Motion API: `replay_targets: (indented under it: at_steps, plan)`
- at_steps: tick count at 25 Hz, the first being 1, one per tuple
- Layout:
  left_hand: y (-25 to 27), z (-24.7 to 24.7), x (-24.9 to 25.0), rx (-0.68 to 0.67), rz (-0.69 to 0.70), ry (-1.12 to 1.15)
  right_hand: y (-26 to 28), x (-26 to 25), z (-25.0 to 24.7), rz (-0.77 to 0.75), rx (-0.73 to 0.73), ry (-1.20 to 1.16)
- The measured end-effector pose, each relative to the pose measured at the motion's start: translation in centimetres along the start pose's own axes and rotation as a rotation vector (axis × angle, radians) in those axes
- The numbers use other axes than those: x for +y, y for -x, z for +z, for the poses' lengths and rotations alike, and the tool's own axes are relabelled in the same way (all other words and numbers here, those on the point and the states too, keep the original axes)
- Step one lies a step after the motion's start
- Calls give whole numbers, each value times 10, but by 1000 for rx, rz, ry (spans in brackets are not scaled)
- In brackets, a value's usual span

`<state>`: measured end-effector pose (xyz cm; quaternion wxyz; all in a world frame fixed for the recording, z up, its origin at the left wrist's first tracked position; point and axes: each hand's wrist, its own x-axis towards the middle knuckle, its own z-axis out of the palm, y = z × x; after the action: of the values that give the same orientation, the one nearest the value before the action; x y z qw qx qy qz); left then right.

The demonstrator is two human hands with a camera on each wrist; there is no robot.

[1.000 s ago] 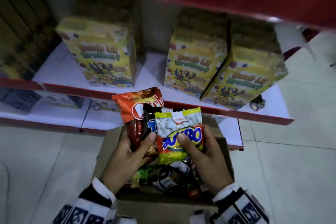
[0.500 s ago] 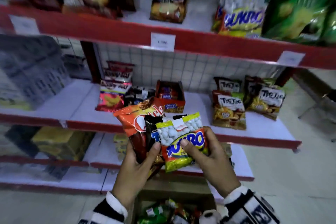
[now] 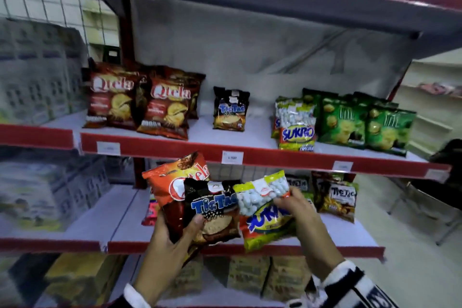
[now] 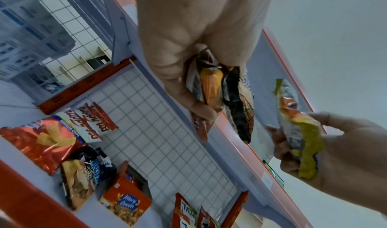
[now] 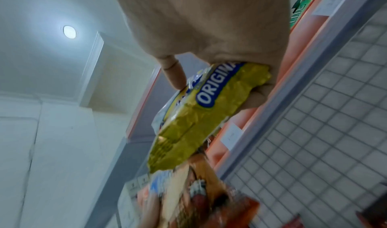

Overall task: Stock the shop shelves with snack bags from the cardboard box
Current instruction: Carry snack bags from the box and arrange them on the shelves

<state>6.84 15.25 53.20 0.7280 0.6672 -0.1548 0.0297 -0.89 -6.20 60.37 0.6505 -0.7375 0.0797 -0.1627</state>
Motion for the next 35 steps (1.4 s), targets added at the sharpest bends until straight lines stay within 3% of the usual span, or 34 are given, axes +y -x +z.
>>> replay_targets:
  at_steps: [6,10,13,17,19,21,22,23,25,27,30,35]
  plan:
    - [-15,-27,35,40,-8,-86,-62,-57,-49,-144,284,-9]
    - [-29,-20,57,64,22,-95,-135,-62,-91,-235,501,297]
    - [-43,0,69,68,28,-103,-170,-46,-107,-148,521,480]
    - [-60,31,73,62,-4,-127,-181,-24,-117,-9,378,567]
    - [-66,47,69,90,1,-126,-176,-22,-115,-112,462,683]
    - [-70,60,67,124,-7,-129,-162,-27,-103,-401,540,648]
    - [-72,65,66,136,-14,-122,-153,-34,-93,-505,418,536]
    - [-73,69,65,135,-16,-116,-141,-42,-81,-528,201,411]
    - [-76,74,64,129,-8,-100,-121,-56,-50,-410,-273,268]
    - [-81,72,66,123,14,-93,-119,-61,-25,-311,-474,203]
    - [-94,55,71,139,56,-100,-145,-78,-4,-257,-431,198]
    - [-121,-5,85,236,82,15,-221,-127,14,-343,-81,281]
